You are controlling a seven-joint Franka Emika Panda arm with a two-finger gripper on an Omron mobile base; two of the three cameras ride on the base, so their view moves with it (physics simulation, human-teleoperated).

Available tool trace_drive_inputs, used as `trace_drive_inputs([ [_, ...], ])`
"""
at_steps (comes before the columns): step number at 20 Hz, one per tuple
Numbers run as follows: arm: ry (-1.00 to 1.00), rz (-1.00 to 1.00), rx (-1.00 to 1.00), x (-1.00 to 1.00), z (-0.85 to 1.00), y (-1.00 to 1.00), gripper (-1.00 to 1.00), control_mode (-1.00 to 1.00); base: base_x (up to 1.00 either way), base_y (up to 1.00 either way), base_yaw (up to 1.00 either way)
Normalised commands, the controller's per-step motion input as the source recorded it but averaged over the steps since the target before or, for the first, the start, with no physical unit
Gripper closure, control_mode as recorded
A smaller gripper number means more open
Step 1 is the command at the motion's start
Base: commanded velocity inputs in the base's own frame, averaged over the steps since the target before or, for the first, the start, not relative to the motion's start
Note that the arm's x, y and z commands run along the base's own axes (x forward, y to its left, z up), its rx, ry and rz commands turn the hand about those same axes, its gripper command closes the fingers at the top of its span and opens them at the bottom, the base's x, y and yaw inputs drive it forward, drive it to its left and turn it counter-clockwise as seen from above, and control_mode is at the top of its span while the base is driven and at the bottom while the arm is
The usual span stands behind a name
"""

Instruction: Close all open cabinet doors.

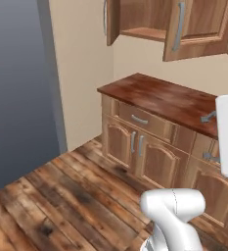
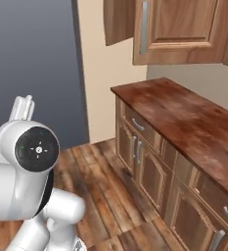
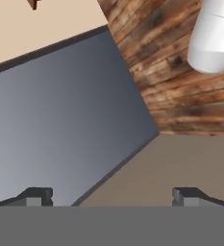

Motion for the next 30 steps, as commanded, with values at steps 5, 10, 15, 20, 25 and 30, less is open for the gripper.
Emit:
trace_drive_inputs([
  [5,0.0,0.0,0.0,0.0,0.0,0.0,-1.0,1.0,0.69,0.42,-0.29],
  [10,0.0,0.0,0.0,0.0,0.0,0.0,-1.0,1.0,0.51,0.32,-0.31],
  [15,0.0,0.0,0.0,0.0,0.0,0.0,-1.0,1.0,0.45,0.3,-0.33],
  [20,0.0,0.0,0.0,0.0,0.0,0.0,-1.0,1.0,0.51,0.4,-0.34],
  [25,0.0,0.0,0.0,0.0,0.0,0.0,-1.0,1.0,0.61,0.48,-0.34],
  [30,0.0,0.0,0.0,0.0,0.0,0.0,-1.0,1.0,0.65,0.47,-0.35],
])
